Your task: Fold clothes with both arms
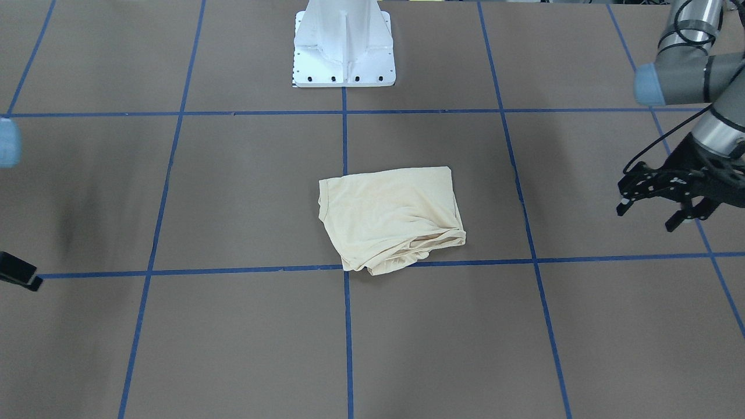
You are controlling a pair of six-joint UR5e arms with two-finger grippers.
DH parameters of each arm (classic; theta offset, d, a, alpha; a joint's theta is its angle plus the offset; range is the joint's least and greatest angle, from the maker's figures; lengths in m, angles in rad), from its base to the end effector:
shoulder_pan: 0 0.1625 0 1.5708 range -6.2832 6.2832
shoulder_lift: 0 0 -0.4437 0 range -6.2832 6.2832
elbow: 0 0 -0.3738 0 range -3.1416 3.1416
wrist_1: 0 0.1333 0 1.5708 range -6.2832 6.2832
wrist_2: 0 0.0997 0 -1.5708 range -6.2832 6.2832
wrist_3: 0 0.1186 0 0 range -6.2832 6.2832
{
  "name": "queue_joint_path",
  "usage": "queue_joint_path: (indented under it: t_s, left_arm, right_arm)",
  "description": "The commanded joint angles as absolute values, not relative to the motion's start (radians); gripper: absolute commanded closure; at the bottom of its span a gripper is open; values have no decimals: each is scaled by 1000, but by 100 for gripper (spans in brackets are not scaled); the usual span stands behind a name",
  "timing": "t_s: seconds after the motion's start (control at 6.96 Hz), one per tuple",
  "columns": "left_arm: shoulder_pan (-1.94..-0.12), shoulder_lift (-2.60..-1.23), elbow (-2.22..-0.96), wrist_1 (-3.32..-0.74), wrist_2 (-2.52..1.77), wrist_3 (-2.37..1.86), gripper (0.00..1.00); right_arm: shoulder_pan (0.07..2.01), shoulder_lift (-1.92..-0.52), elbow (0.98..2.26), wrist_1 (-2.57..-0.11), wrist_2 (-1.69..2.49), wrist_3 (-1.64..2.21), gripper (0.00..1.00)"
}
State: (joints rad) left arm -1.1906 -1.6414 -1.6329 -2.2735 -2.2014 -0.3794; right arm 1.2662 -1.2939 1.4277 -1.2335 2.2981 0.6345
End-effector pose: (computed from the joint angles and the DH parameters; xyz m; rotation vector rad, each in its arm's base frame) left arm 0.1415 -0.5247 0.5460 0.5295 0.8499 0.2639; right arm -0.1342 -0.6086 0.5731 0.0784 -0.8396 0.1389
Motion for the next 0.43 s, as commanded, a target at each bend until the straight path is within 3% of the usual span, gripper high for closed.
queue_joint_path:
  t_s: [0.0, 0.29]
  left_arm:
    - [-1307, -1559, -1592, -2266, -2256, -76, 0]
    - [-1403, -1566, -1580, -2114, -2319, -20, 0]
  right_arm:
    - [1420, -1397, 1431, -1404, 2310, 119, 0]
    - [1486, -1394, 1485, -1630, 2313, -94, 0]
